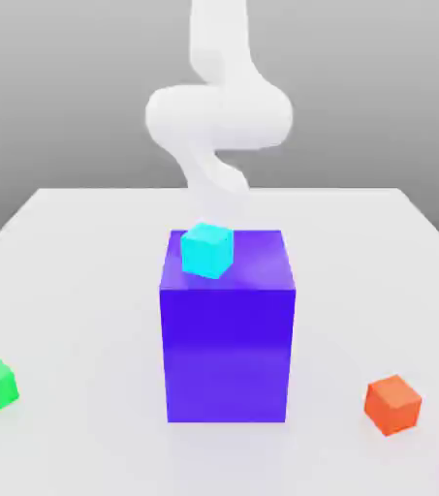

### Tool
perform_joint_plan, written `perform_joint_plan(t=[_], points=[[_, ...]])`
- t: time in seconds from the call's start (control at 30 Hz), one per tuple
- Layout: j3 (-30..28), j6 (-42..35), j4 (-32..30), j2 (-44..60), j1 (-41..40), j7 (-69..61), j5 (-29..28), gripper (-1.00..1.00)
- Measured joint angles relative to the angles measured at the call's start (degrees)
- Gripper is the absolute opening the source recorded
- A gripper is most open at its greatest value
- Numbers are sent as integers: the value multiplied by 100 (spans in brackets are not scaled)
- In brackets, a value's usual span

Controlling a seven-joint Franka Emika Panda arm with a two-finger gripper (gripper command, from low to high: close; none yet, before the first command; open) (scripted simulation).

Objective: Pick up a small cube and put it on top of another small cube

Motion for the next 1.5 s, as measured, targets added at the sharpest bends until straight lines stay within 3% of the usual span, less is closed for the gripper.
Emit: perform_joint_plan(t=[0.3,0.6,0.8,1.03,1.17,1.2,1.5], points=[[-258,435,185,1914,1191,-1983,530,0],[-11,873,363,3779,1963,-3783,847,0],[200,1209,467,4987,2358,-4674,610,0],[358,1625,590,6351,2802,-5312,-203,0],[307,2194,758,7179,2909,-5342,-355,0],[300,2290,786,7306,2915,-5339,-363,-100],[319,2020,711,6973,2905,-5356,-350,-100]])
